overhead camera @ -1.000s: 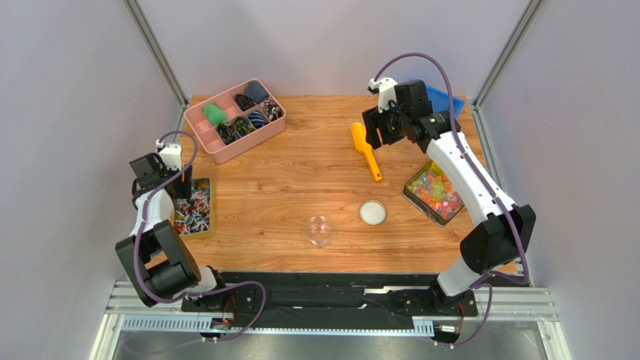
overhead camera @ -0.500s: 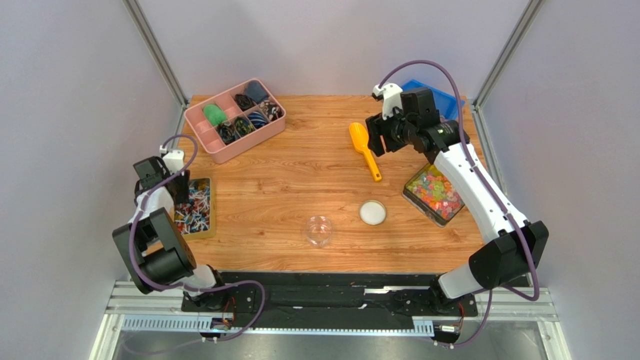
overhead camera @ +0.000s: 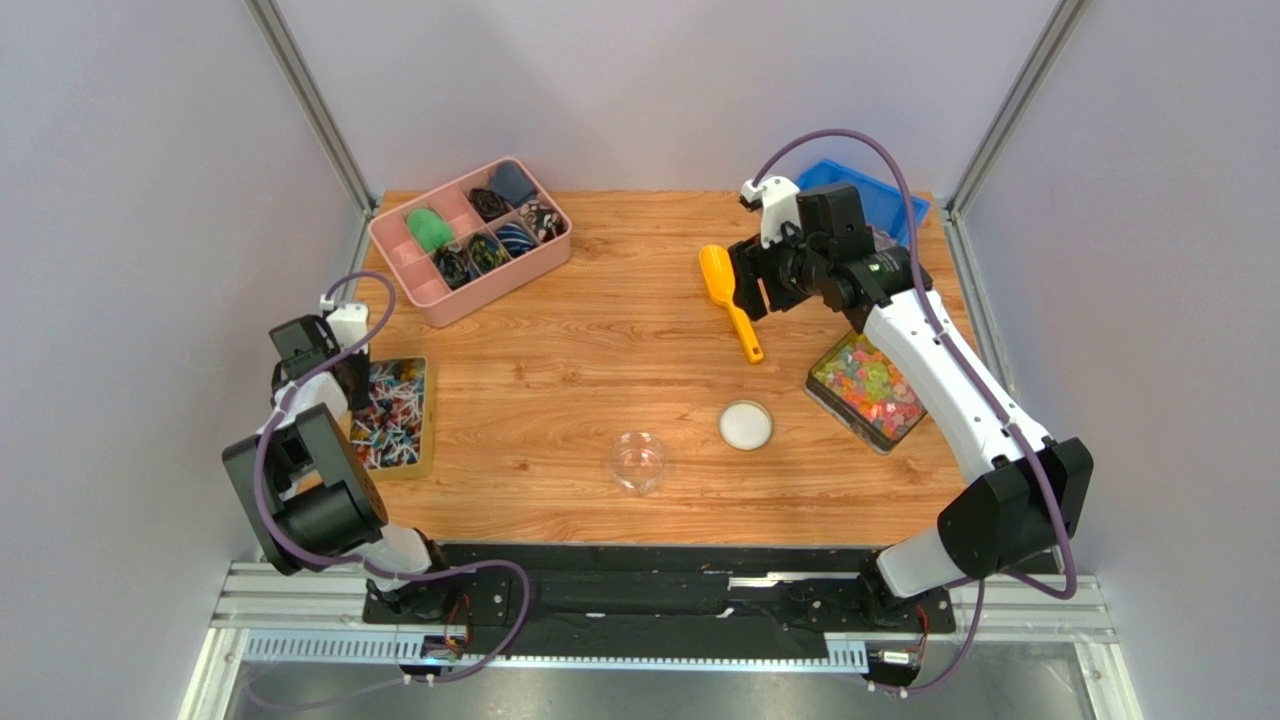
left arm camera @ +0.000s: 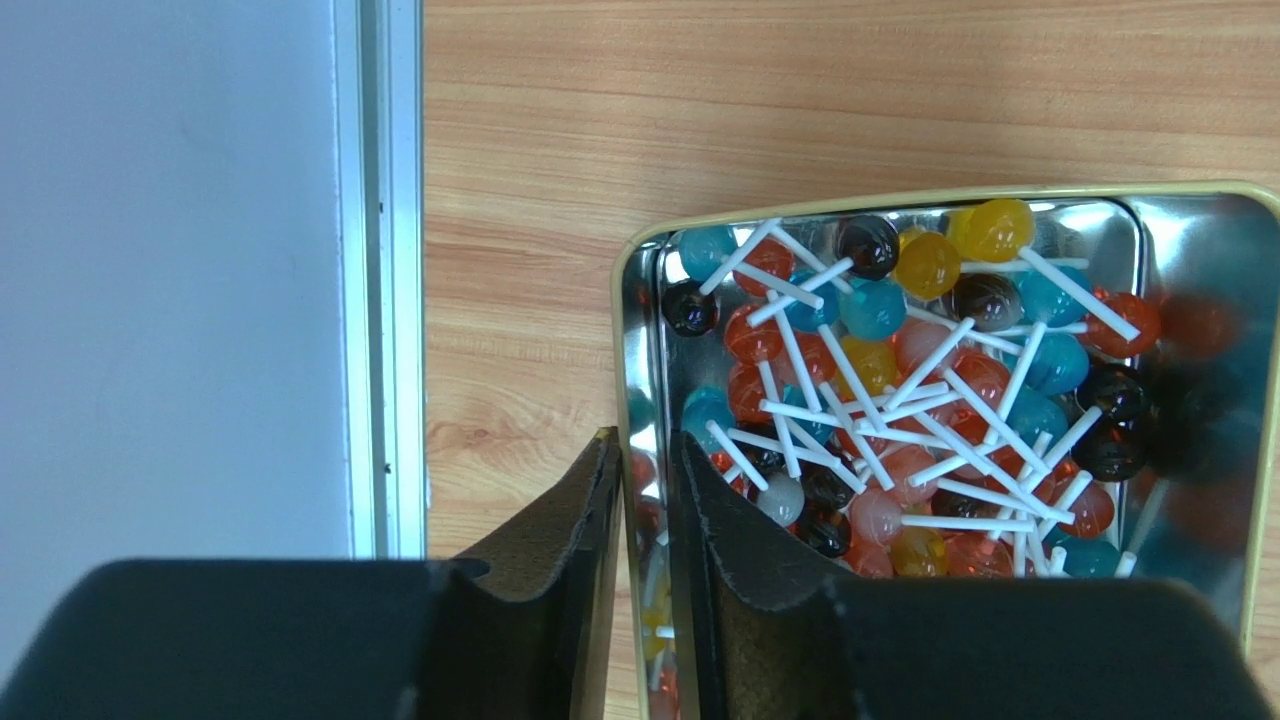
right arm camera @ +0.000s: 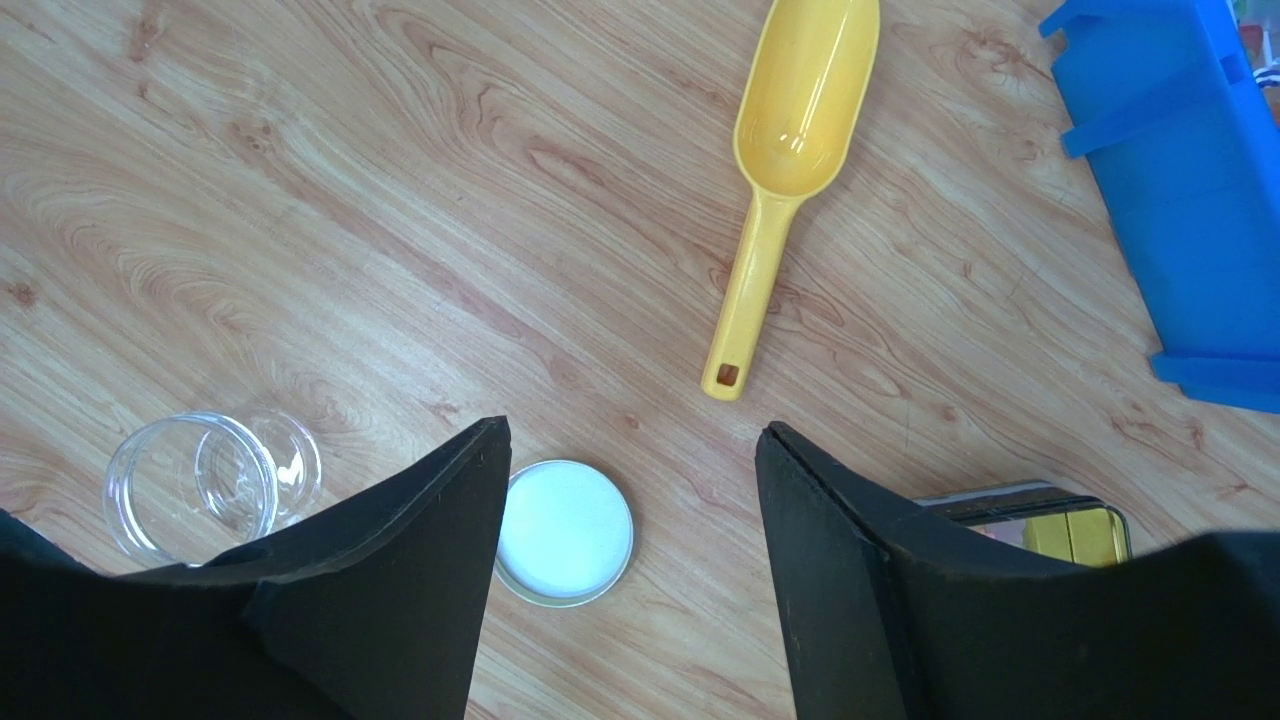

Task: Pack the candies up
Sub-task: Pick up the storage box at the center of the board.

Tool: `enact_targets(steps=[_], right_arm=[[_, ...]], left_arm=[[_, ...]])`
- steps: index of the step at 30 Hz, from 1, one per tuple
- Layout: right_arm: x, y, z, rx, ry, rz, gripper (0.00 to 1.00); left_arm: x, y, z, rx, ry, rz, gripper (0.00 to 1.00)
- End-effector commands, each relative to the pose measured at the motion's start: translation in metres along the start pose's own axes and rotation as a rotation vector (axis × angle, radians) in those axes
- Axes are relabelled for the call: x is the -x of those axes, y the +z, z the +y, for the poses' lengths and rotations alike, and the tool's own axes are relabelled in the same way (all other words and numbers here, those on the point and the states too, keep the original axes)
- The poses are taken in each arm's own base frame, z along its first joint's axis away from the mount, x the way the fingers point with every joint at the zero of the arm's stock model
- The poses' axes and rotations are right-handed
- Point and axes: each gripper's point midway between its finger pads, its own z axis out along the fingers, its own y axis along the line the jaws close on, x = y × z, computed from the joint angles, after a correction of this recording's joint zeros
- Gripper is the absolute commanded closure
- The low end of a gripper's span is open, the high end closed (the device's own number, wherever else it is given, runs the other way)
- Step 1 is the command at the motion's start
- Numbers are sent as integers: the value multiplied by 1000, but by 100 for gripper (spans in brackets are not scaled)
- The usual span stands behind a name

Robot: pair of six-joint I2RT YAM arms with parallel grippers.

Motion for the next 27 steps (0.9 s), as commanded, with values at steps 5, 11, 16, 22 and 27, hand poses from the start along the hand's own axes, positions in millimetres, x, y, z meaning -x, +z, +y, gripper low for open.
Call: enact_targets(steps=[5, 11, 16, 22, 27], right_arm=[[15, -5, 3, 6, -40, -69, 35], [12, -3, 2, -1, -51, -63, 35], [11, -1, 2, -5, -60, -59, 35], [8, 3, 0, -9, -64, -48, 35], [4, 5, -1, -10, -70, -40, 35]], left_arm=[[14, -2, -1, -38, -5, -43, 87], [30, -4, -15, -125, -3, -66, 95], [54, -6, -38, -159, 96, -108, 95], [88, -5, -78, -233, 223, -144, 95], [115, 0, -117, -294, 325, -159, 96]])
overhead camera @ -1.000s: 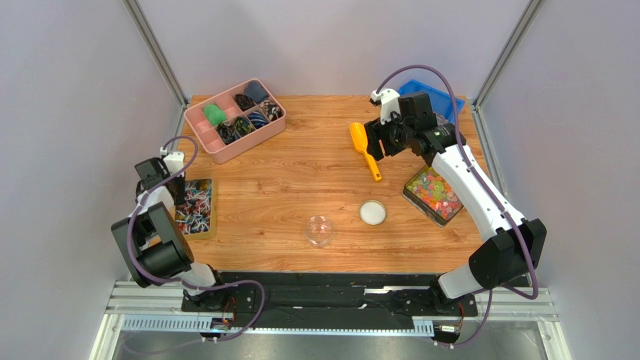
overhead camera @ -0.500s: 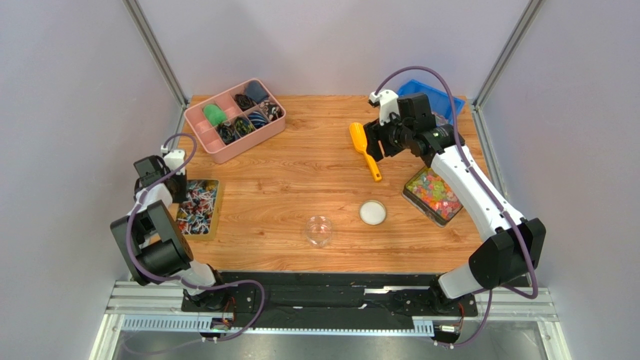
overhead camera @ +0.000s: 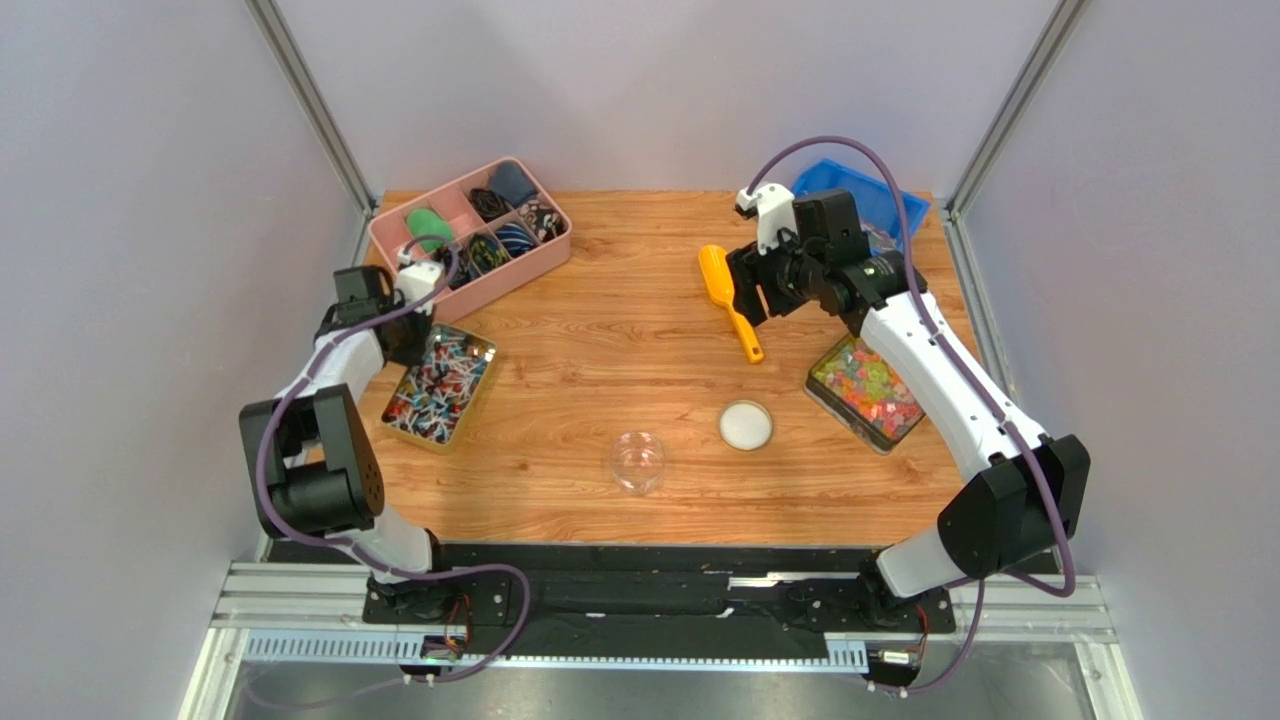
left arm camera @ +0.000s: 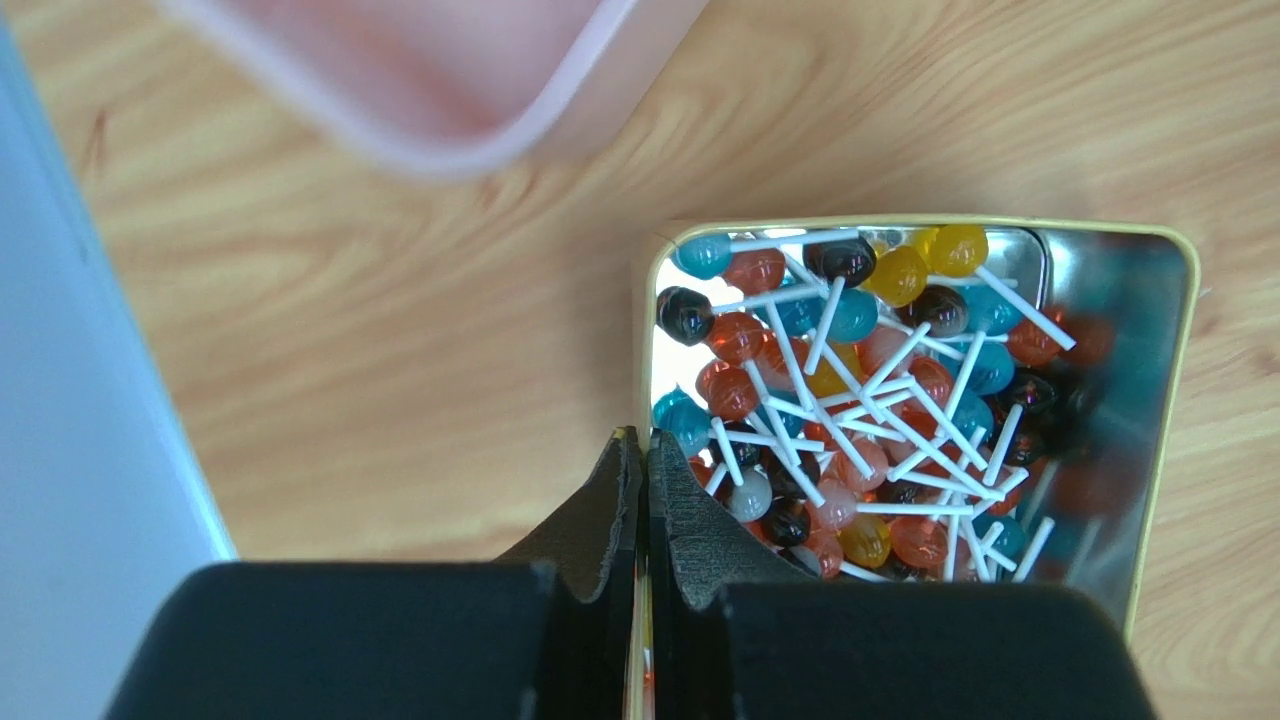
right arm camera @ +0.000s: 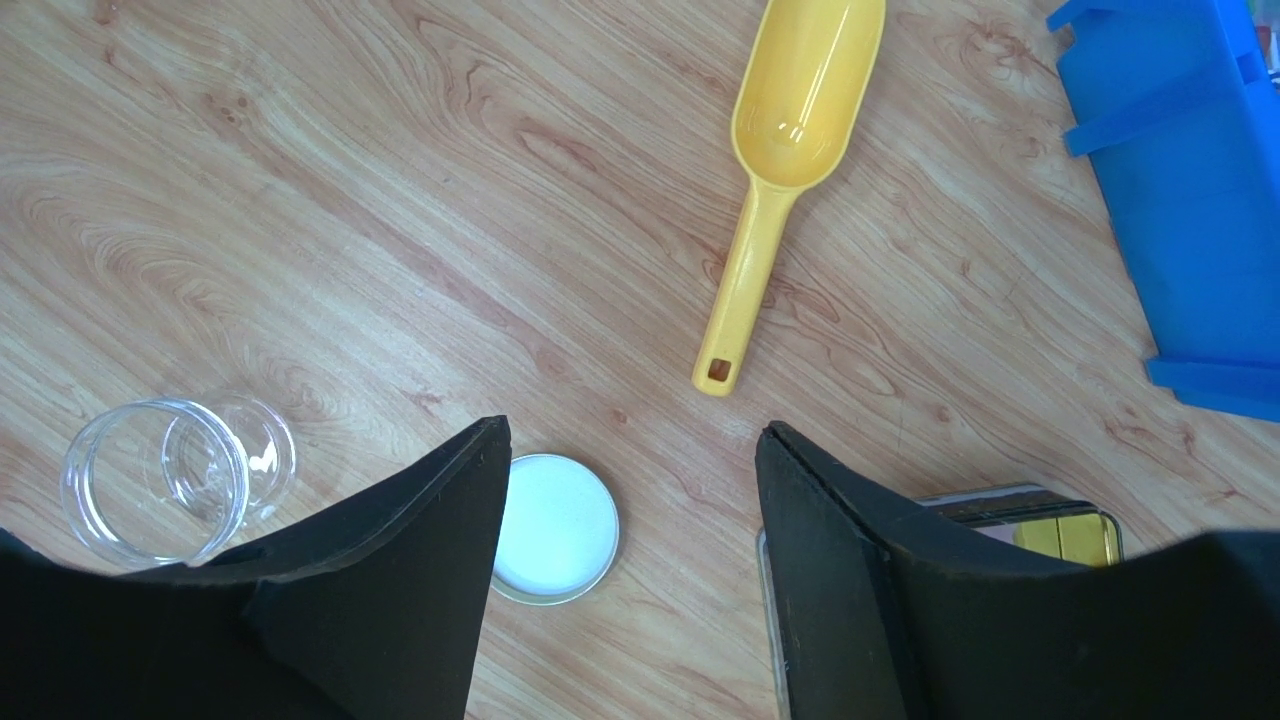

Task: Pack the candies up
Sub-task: Pick up the storage box at the center of the board, then place the storage box at the center of the board.

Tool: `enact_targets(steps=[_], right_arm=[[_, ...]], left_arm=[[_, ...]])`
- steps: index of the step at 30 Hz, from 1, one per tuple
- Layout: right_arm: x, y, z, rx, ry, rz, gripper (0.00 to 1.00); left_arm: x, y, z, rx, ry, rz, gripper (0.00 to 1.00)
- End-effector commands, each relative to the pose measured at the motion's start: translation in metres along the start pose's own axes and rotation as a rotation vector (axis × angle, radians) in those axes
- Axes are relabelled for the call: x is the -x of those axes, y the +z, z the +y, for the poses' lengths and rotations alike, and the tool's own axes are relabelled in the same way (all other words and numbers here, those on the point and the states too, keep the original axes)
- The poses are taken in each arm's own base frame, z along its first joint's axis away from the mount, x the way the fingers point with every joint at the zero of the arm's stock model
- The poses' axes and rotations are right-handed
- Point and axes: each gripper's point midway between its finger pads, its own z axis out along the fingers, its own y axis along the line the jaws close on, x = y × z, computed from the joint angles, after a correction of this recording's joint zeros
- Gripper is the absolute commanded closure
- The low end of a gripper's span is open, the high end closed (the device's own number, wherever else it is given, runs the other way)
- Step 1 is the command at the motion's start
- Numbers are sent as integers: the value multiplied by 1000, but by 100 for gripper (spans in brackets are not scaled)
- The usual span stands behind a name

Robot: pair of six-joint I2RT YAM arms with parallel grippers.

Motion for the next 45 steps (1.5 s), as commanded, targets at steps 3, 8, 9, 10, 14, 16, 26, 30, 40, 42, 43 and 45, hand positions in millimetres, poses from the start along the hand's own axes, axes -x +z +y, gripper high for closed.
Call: enact_targets(steps=[3, 8, 9, 10, 14, 16, 26, 30, 40, 42, 43, 45], right_arm=[[10, 0, -2, -13, -40, -45, 35], [6, 3, -4, -22, -47, -36, 35], [5, 4, -5, -25, -50, -32, 35], [4, 5, -5, -27, -51, -29, 35], [2, 8, -7, -30, -54, -20, 35], [0, 10, -7, -31, -54, -13, 35], [-9, 20, -11, -44, -61, 23, 35], [-15, 27, -13, -48, -63, 48, 35], [-29, 51, -25, -107, -21, 90, 35], [-32, 56, -26, -116, -6, 99, 35], [-35, 61, -27, -117, 2, 109, 35], [-38, 65, -27, -113, 6, 119, 35]], left_arm=[[73, 23, -28, -71, 175, -79, 98], [104, 45, -56, -122, 286, -71, 100], [116, 50, -69, -132, 322, -79, 100], [121, 50, -70, -118, 349, -80, 100], [144, 51, -93, -143, 428, -114, 100], [155, 52, -106, -175, 465, -139, 100], [159, 80, -148, -279, 658, -126, 100], [153, 88, -160, -332, 704, -126, 100], [149, 86, -185, -418, 790, -164, 99], [149, 87, -185, -415, 787, -165, 97], [149, 88, -184, -409, 786, -163, 97], [147, 90, -184, -405, 786, -155, 95]])
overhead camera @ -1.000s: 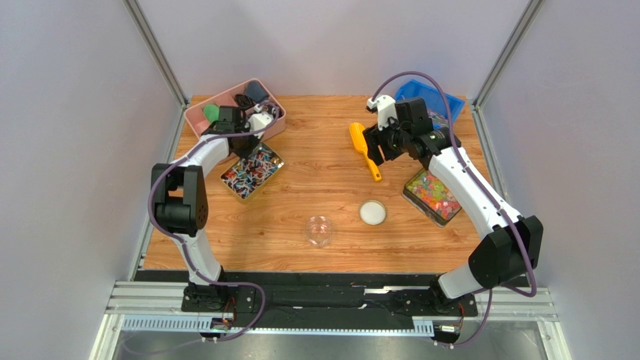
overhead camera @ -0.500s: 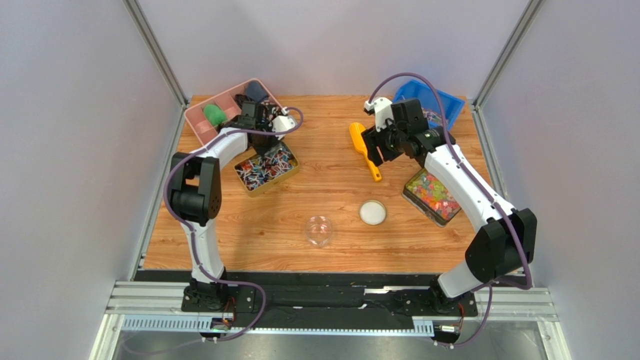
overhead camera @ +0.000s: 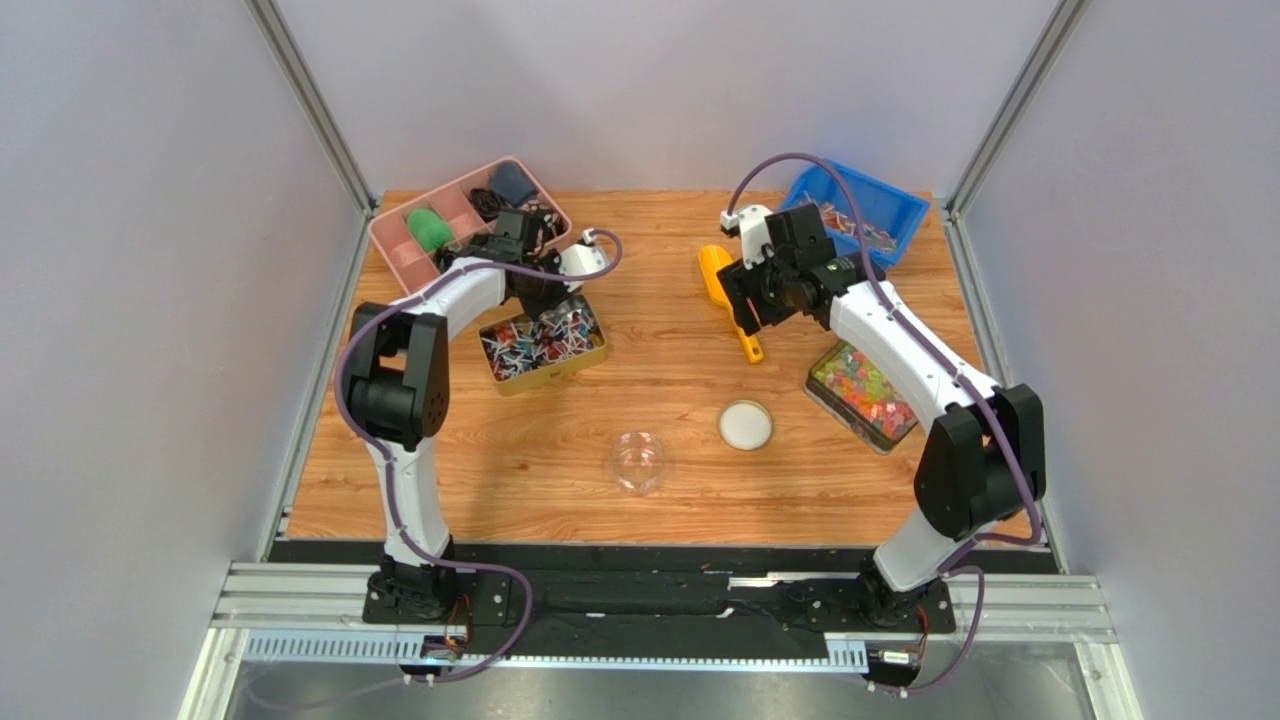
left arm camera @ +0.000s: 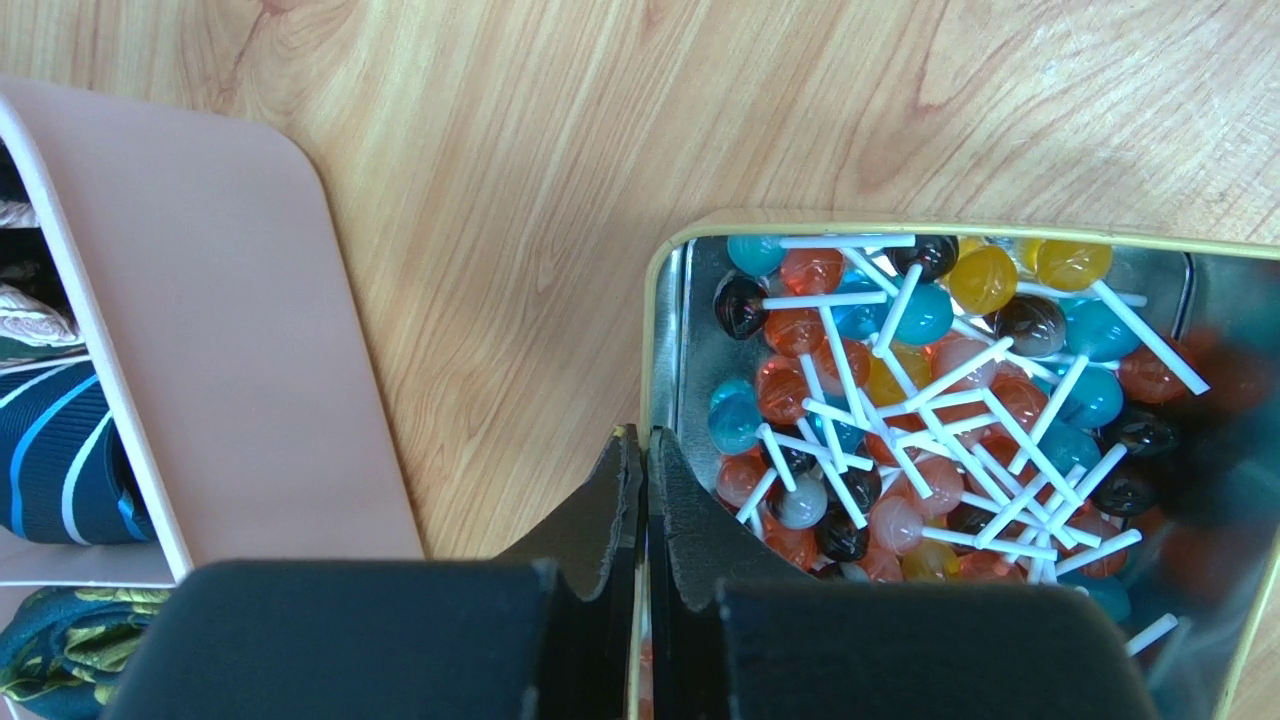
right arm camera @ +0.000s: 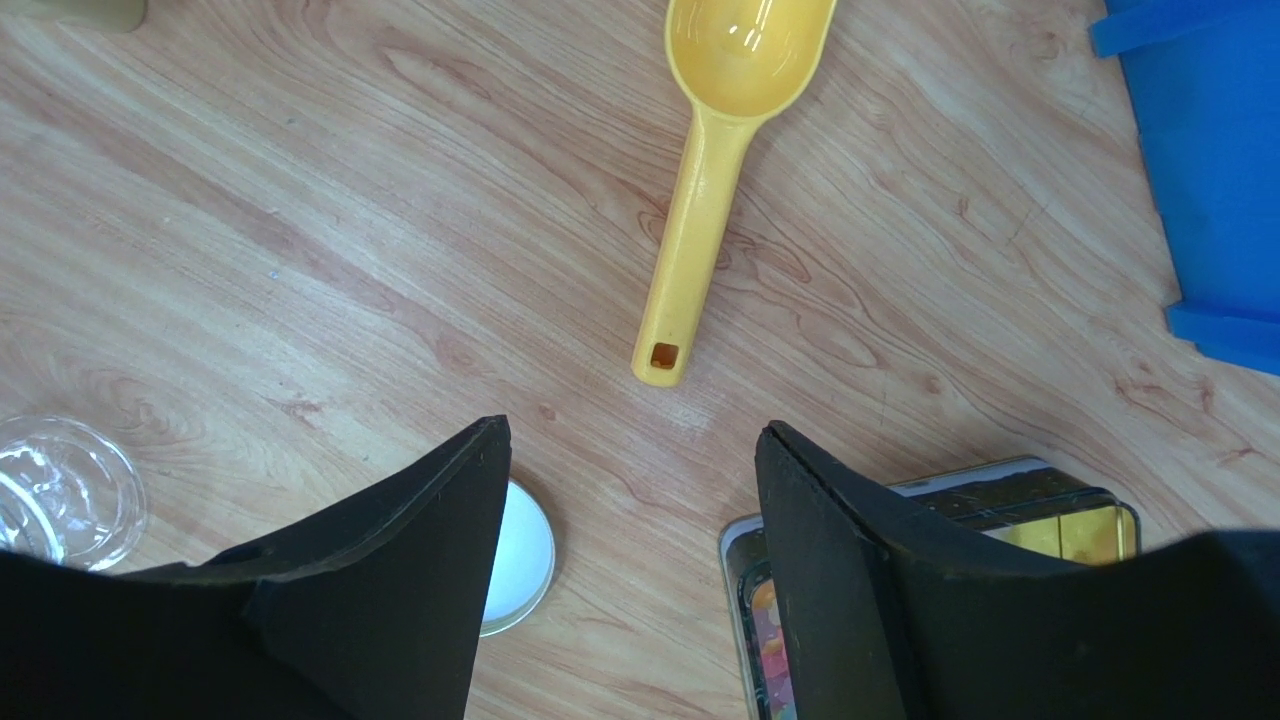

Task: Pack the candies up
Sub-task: Place the storage box at the center of the board.

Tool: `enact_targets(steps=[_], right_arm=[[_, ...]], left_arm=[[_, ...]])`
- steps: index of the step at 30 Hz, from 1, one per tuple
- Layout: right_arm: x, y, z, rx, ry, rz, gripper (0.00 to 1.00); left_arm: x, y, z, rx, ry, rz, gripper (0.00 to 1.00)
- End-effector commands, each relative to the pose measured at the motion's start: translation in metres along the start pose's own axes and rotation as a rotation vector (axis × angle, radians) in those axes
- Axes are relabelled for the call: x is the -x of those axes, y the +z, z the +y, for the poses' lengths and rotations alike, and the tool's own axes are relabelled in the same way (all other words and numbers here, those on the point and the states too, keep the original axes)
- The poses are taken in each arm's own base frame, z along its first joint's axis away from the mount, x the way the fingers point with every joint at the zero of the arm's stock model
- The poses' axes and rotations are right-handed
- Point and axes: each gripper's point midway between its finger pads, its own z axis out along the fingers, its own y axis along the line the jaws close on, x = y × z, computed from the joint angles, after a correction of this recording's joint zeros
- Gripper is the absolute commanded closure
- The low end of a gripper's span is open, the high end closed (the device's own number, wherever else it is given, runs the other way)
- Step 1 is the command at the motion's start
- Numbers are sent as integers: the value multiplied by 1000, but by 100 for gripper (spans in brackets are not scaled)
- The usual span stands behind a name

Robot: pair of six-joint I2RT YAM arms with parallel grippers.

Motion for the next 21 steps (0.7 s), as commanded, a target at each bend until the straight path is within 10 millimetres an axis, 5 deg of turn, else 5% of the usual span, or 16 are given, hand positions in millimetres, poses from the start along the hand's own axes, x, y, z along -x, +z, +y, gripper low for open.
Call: enact_targets(steps=[1, 6, 10, 11, 14, 21], right_arm=[[4, 15, -2, -23, 23, -10, 35], [2, 17, -2, -23, 20, -1, 35], [3, 17, -3, -27, 20, -2, 35], [3, 17, -3, -27, 20, -2, 35], [1, 19, -4, -32, 23, 4, 35], [1, 25, -8, -58, 34, 8, 35]], left_arm=[[15, -3, 7, 14, 59, -39, 95], [14, -3, 6, 12, 56, -34, 88], [17, -6, 11, 29, 39, -36, 63], [19, -8, 12, 33, 33, -40, 50], [29, -17, 17, 54, 15, -62, 39], [61, -66, 24, 120, -42, -151, 16]])
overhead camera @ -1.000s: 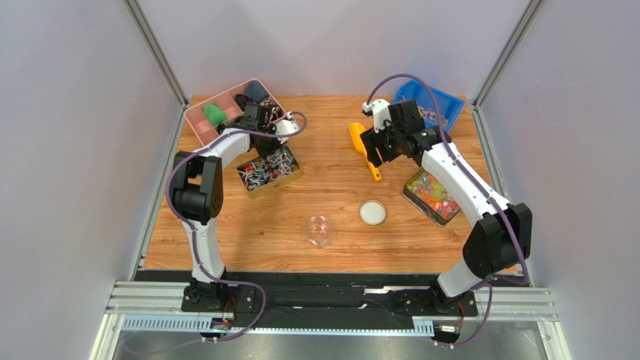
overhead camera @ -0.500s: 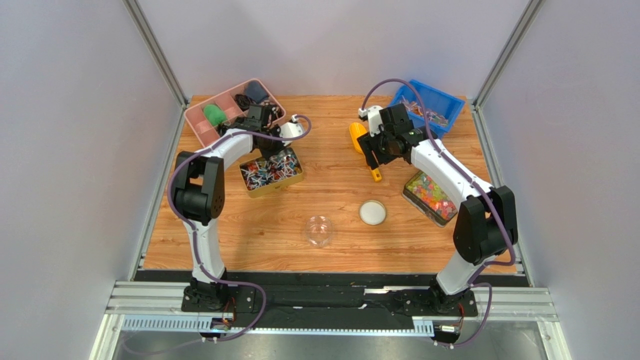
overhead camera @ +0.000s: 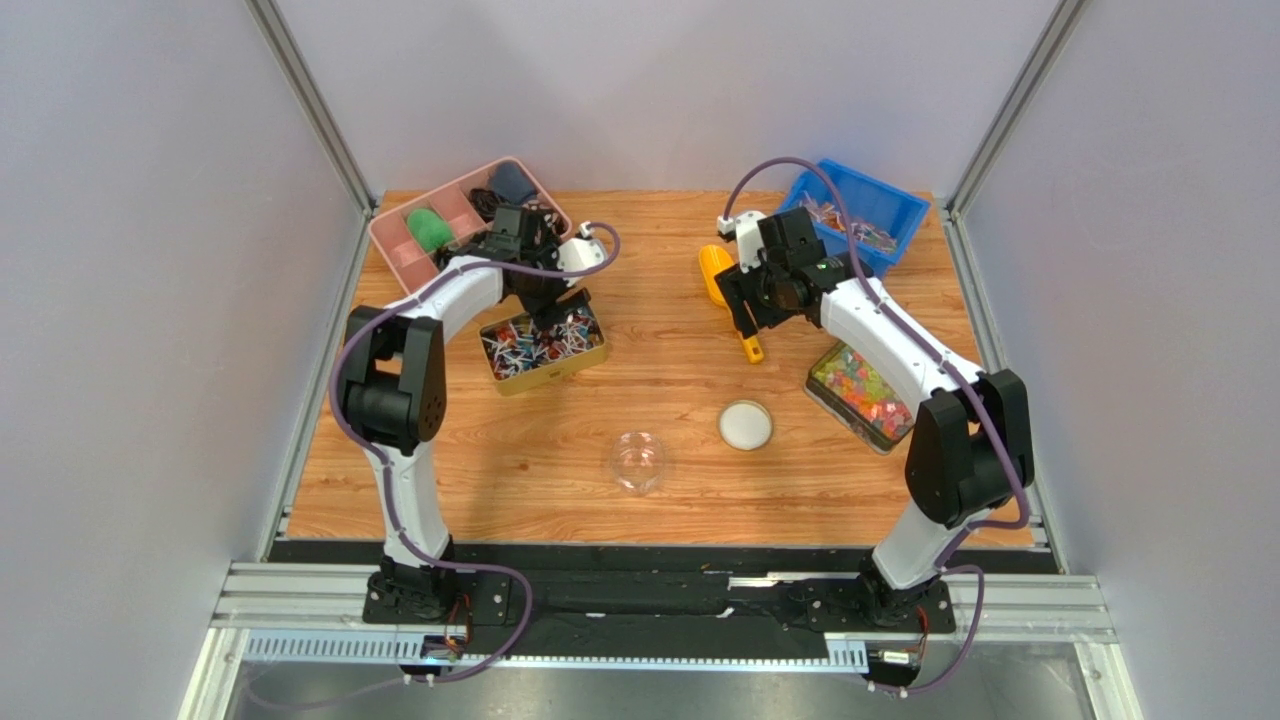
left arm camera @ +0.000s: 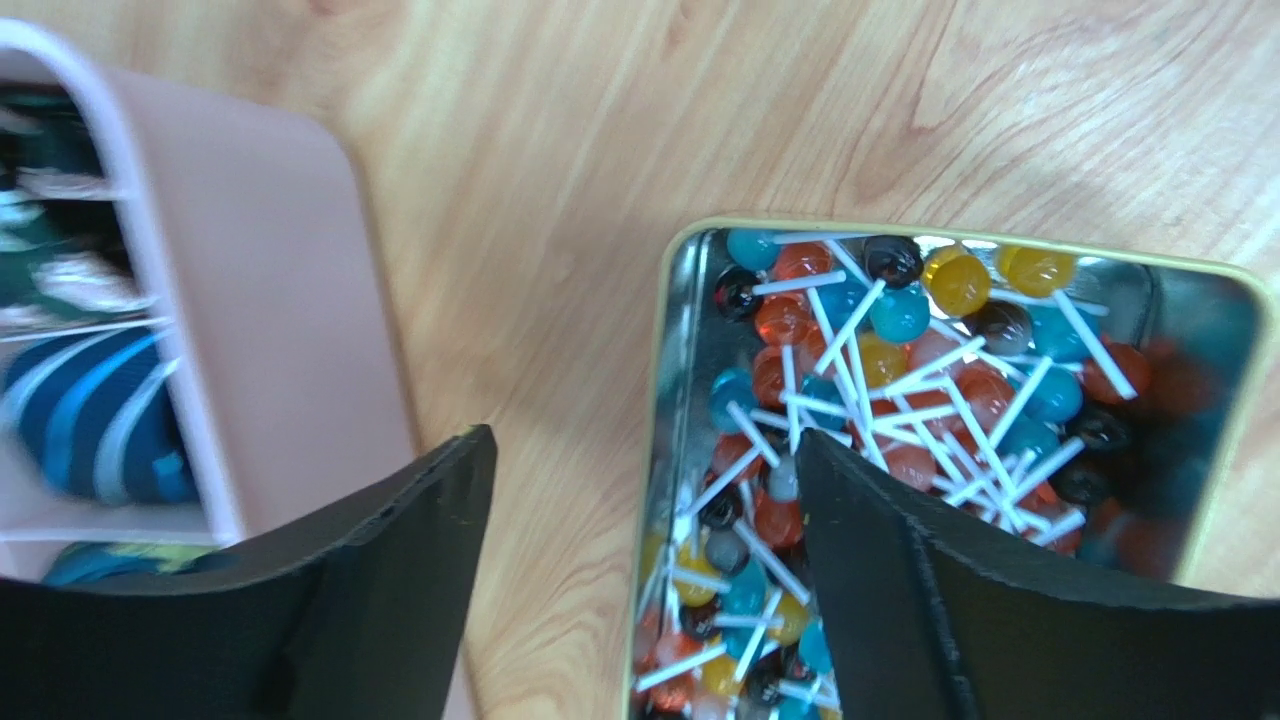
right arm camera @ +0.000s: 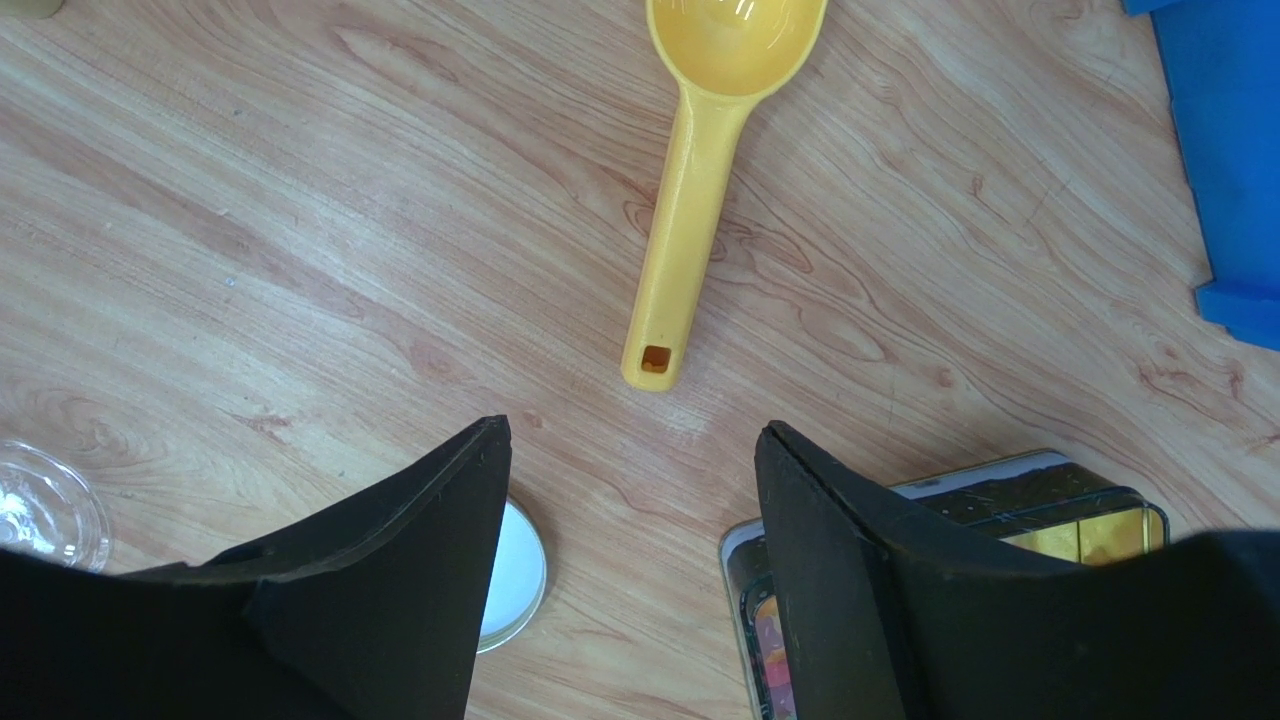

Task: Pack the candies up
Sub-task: Place the storage box at the center of the board, then pick up the spatula from the center of the board.

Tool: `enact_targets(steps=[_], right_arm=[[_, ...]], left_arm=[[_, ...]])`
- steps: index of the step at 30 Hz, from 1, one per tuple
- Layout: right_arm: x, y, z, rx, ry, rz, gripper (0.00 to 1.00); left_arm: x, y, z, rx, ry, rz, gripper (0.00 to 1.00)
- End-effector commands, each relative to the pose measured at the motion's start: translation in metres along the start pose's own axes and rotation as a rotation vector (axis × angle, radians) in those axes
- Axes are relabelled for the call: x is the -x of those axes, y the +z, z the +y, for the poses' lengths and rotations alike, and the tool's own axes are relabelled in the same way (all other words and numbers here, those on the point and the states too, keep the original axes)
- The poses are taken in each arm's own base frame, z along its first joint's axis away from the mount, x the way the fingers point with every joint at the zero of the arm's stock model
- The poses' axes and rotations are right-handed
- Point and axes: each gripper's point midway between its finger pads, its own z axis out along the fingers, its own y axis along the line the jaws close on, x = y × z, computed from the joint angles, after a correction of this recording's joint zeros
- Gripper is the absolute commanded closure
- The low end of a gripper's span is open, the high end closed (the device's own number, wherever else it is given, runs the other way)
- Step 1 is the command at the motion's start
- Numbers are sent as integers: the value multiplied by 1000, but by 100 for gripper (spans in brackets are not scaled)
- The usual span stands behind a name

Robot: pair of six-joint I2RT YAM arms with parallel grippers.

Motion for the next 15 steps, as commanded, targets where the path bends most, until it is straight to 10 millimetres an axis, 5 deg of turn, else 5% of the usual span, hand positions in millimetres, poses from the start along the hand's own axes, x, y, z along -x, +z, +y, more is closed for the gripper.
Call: enact_targets(steps=[1, 3, 9, 15], right_arm=[[14, 7, -11, -71, 20, -41, 35], [14, 9, -14, -85, 31, -36, 35], [18, 32, -25, -139, 43, -7, 36], [18, 70, -28, -150, 47, 18, 37]], left_arm=[[59, -64, 22, 114, -17, -153, 16], [65, -88, 24, 151, -69, -190, 1], [63, -140, 29, 214, -235, -268, 1], [50, -169, 16, 192, -353, -308, 1]])
